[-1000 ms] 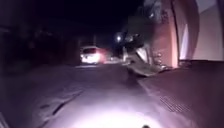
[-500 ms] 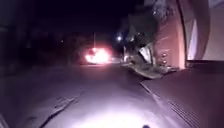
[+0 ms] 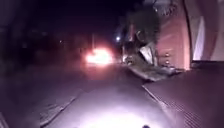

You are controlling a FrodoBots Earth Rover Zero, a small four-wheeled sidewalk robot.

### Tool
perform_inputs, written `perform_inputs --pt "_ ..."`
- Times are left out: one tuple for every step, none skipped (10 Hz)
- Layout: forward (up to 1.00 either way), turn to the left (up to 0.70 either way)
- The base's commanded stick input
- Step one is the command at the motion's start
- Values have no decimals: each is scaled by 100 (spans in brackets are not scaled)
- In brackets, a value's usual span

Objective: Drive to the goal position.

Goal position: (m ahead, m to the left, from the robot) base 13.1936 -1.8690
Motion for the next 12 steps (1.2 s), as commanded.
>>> perform_inputs --pt "0 0" --pt "0 0" --pt "0 0" --pt "0 0" --pt "0 0" --pt "0 0" --pt "2 0" --pt "66 0" --pt "70 0" --pt "70 0" --pt "70 0" --pt "70 0"
